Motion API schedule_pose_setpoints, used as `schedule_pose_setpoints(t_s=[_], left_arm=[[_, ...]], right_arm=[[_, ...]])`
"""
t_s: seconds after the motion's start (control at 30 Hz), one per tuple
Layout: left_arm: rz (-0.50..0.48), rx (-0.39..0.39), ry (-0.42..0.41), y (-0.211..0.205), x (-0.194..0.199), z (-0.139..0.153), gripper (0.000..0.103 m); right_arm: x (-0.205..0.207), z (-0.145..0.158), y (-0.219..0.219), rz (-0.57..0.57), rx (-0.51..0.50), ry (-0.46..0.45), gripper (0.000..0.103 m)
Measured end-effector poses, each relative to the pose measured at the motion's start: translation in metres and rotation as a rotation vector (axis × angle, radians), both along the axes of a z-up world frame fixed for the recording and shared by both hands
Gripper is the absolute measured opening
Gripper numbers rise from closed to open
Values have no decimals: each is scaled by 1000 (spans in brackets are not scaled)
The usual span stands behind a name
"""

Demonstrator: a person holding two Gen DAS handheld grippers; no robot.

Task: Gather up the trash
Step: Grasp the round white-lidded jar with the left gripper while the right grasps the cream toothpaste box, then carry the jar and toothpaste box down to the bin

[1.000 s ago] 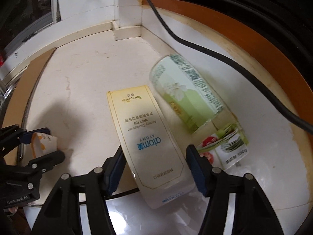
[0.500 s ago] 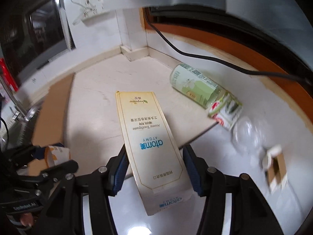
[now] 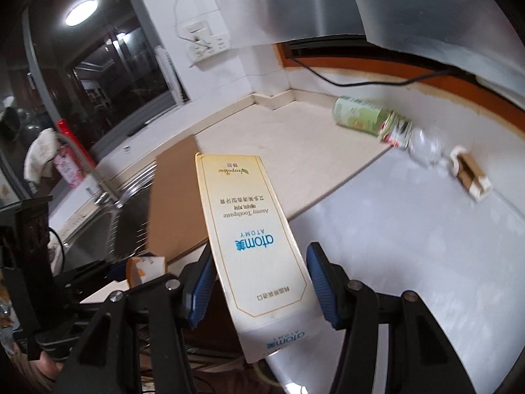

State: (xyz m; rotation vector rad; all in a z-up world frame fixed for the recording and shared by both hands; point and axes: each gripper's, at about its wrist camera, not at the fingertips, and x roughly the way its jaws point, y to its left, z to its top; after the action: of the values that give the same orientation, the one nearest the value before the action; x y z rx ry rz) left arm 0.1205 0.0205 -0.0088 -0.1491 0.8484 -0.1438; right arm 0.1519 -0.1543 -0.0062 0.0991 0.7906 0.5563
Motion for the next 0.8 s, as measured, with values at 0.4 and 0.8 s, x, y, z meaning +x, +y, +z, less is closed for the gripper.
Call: schedule_pose_setpoints(t_s=[0.4,0.8], left_arm=[[27,2,-1,23,-90,-32,53],[56,-14,87,34,-112,-100,53]], right_arm=[[-89,-31,24,54,0,29,55],[-120,-97,59,97,-160,52,55]])
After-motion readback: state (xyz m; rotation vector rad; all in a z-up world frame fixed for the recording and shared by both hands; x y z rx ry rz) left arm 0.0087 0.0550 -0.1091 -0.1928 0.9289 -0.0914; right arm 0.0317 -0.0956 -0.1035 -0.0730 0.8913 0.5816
